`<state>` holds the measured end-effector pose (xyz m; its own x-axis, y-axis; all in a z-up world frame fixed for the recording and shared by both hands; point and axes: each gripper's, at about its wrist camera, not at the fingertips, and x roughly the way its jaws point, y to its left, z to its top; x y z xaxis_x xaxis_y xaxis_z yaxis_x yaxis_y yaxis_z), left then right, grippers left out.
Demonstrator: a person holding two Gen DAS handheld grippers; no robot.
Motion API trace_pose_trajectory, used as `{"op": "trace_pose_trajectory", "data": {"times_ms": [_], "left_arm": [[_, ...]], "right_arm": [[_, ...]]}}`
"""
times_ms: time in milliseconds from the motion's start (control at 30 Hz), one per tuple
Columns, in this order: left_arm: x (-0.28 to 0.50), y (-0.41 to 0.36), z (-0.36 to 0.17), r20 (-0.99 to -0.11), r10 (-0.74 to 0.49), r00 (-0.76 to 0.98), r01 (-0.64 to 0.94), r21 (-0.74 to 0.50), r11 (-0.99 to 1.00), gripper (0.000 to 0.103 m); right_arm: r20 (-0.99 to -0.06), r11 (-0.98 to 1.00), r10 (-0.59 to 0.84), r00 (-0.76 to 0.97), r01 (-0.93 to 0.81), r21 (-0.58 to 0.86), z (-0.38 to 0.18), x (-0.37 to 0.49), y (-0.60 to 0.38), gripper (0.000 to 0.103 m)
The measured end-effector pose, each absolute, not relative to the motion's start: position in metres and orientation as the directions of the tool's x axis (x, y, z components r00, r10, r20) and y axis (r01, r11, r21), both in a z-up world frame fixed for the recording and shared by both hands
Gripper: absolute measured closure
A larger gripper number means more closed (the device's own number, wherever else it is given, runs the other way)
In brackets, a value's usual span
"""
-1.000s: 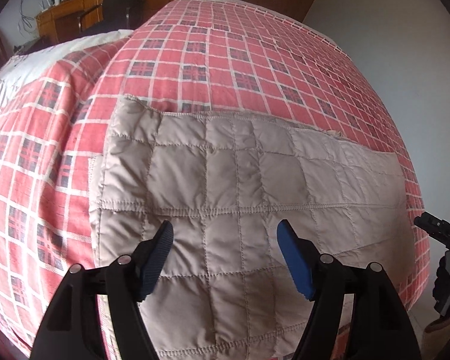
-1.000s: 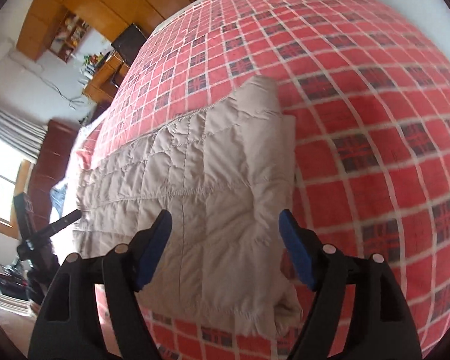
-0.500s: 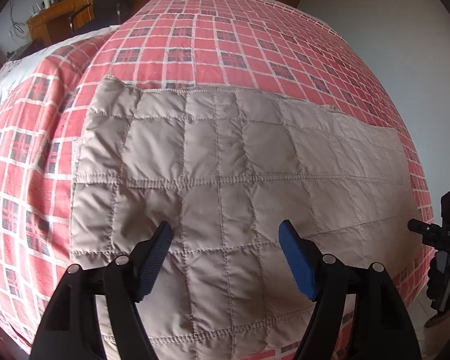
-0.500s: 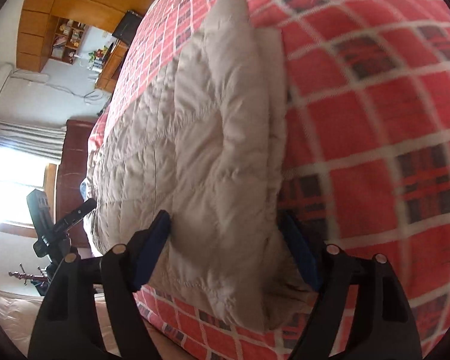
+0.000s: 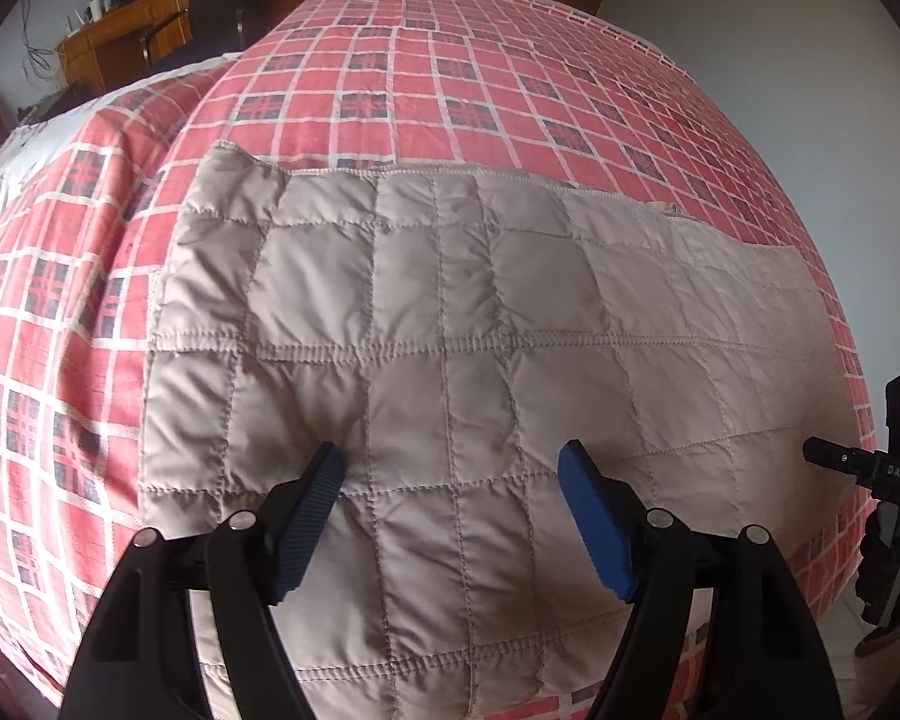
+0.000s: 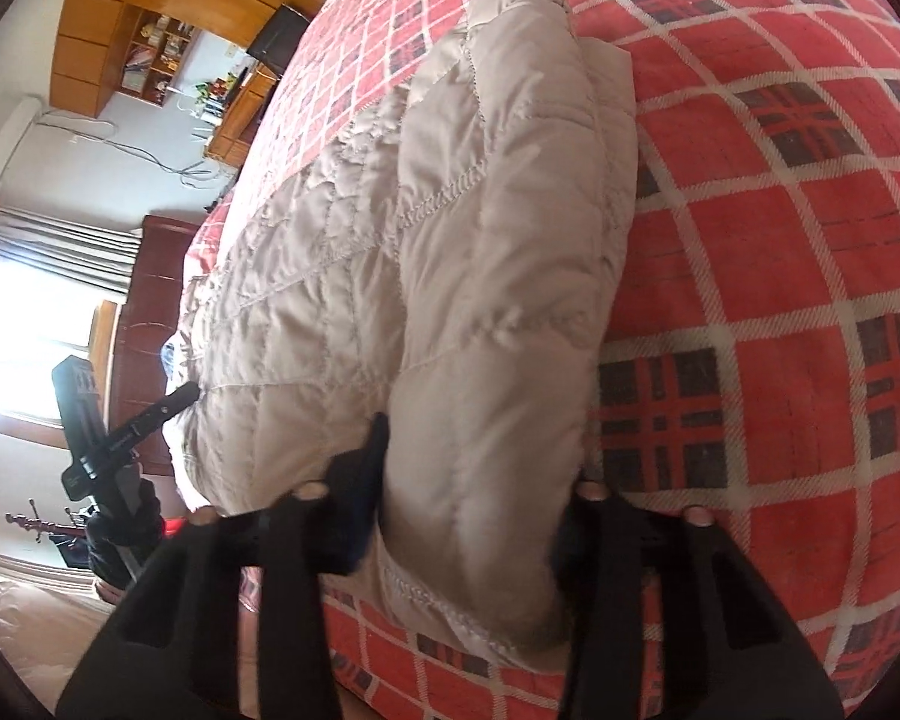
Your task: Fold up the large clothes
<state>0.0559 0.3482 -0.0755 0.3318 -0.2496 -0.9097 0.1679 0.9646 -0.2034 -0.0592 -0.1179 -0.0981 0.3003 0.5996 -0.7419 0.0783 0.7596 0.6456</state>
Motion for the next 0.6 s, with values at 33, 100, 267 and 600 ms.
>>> {"op": "trace_pose_trajectory", "data": {"times_ms": [33, 100, 267, 600], "left_arm": [[0.056, 0.348, -0.075, -0.910, -0.249, 0.333, 0.170, -0.202, 0.965, 0.028], [0.056, 0.347, -0.074, -0.909, -0.250, 0.334, 0.172, -0.202, 0.964, 0.028], [0.054, 0.346, -0.067, -0.903, -0.254, 0.347, 0.180, -0.201, 0.963, 0.028], [0.048, 0.328, -0.071, -0.901, -0.278, 0.335, 0.235, -0.206, 0.950, 0.025]], "right_arm": [[-0.742, 0.762, 0.597, 0.305, 0.072, 0.643, -0.094, -0.059, -0.119, 0.076], [-0.740, 0.764, 0.593, 0.317, 0.069, 0.641, -0.087, -0.055, -0.117, 0.079], [-0.725, 0.760, 0.582, 0.367, 0.071, 0.646, -0.061, -0.063, -0.129, 0.084], [-0.803, 0.802, 0.468, 0.370, 0.204, 0.562, -0.065, -0.074, -0.167, 0.084]]}}
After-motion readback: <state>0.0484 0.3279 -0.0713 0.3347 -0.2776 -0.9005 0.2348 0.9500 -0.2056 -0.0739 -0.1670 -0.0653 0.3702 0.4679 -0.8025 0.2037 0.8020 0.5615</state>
